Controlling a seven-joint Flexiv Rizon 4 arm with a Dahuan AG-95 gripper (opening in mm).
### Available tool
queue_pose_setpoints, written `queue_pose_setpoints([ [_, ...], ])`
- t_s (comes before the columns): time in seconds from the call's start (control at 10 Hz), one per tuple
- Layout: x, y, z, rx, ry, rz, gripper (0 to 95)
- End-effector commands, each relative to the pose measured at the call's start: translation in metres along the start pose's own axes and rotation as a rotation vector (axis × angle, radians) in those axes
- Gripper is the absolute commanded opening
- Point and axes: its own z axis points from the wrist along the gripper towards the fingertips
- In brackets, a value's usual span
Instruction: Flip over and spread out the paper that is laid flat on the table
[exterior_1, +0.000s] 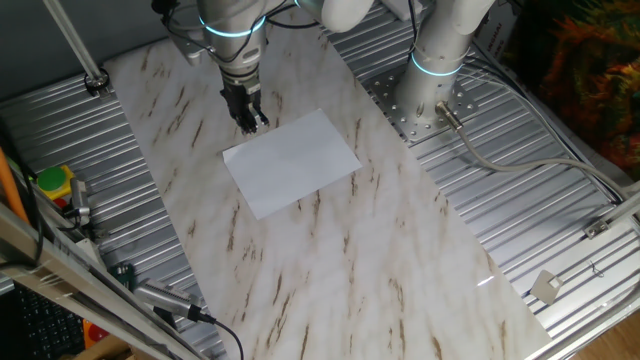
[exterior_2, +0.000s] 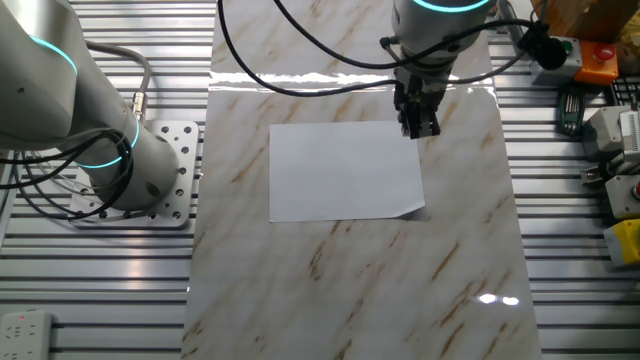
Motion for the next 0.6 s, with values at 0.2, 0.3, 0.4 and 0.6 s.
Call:
queue_pose_setpoints([
  [0.2,0.0028,0.002,-0.0047,-0.005,0.001,0.01,0.0],
  [0.3,0.0034,0.0021,-0.0059,-0.006,0.001,0.01,0.0],
  [0.4,0.0036,0.0019,-0.0062,-0.006,0.002,0.011,0.0],
  [0.6,0.0036,0.0019,-0.0063,-0.005,0.003,0.01,0.0],
])
